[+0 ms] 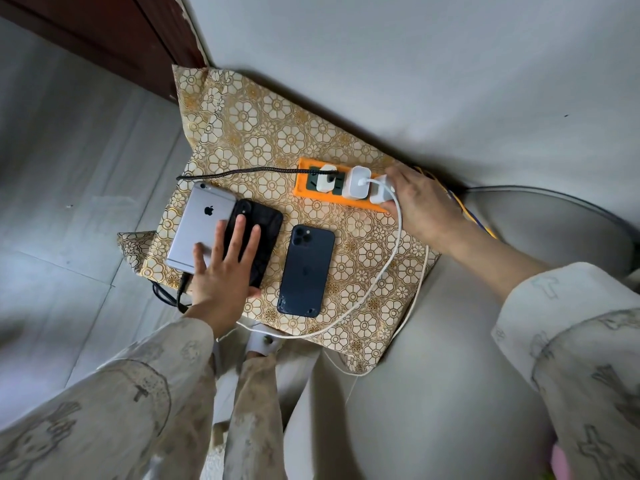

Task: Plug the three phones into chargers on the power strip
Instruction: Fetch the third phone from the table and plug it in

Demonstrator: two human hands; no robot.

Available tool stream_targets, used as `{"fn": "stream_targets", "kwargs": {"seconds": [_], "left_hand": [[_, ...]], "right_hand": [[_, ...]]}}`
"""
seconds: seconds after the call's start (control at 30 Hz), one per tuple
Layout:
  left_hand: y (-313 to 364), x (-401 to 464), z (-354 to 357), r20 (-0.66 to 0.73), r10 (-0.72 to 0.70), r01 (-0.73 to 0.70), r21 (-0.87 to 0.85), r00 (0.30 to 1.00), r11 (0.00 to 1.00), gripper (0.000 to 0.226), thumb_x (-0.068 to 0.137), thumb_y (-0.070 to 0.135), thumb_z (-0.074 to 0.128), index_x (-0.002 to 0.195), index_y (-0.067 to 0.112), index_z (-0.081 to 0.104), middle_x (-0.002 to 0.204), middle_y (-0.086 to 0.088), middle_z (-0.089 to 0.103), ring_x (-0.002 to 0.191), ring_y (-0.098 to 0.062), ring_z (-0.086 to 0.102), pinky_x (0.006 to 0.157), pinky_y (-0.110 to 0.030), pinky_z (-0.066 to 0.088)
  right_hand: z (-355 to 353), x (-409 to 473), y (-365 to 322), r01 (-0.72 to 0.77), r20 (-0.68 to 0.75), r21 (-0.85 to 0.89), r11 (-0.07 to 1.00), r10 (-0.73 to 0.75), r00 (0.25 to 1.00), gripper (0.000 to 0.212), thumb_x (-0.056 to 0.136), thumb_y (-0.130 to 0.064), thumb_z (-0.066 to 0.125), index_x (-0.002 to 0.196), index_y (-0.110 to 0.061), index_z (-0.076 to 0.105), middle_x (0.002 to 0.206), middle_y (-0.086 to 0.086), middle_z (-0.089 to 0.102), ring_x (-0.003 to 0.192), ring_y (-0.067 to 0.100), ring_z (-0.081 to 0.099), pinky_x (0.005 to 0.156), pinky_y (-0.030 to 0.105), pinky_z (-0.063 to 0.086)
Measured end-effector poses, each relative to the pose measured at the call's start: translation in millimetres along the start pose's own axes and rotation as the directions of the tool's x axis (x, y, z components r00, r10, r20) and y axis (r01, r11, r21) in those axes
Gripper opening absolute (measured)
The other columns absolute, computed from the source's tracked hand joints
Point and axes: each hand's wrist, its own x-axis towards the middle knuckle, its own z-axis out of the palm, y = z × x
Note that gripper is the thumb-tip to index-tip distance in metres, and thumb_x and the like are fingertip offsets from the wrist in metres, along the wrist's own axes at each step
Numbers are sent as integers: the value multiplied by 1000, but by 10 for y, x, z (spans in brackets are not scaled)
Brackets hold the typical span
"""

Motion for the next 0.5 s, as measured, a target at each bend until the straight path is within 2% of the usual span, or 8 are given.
{"fn": "stream_targets", "kwargs": {"seconds": [0.2,0.33,0.4,0.43,0.5], "left_hand": [[10,-6,-15,-5,7,-7,-16,1000,1000,108,81,46,58,130,23,-35,153,-5,-28,143,-30,-18,115,-55,9],[-14,3,-1,-2,18,-19,-13,1000,1000,109,81,45,59,131,23,-36,152,-5,-30,142,-30,-20,115,-56,8],[-18,-4,2,5,21,-21,-16,1000,1000,110,80,46,60,137,22,-31,152,-5,-30,142,-30,-21,115,-56,8],[-19,-3,10,2,23,-23,-17,1000,1000,110,79,47,60,139,22,-29,152,-4,-30,142,-30,-21,115,-56,8],[-24,6,15,-10,28,-28,-16,1000,999,110,78,47,61,141,22,-25,153,-4,-29,142,-29,-21,115,-57,8]], "right_hand": [[-32,2,-47,-29,12,-2,1000,29,1000,46,87,-16,58,125,3,42,126,21,53,111,39,53,86,40,44],[-3,-34,-63,-64,-46,74,995,68,997,44,85,-15,61,124,-1,47,123,19,57,111,36,54,86,38,44],[88,-51,-54,-119,-101,205,972,142,985,51,82,-15,65,129,-5,46,126,16,57,115,34,53,91,38,43],[132,-71,-62,-161,-113,311,937,204,972,62,80,-15,68,135,-7,41,130,16,55,118,32,52,95,39,41],[213,-146,-108,-251,-92,567,784,364,927,83,77,-16,72,145,-14,24,140,13,46,118,26,53,99,33,41]]}}
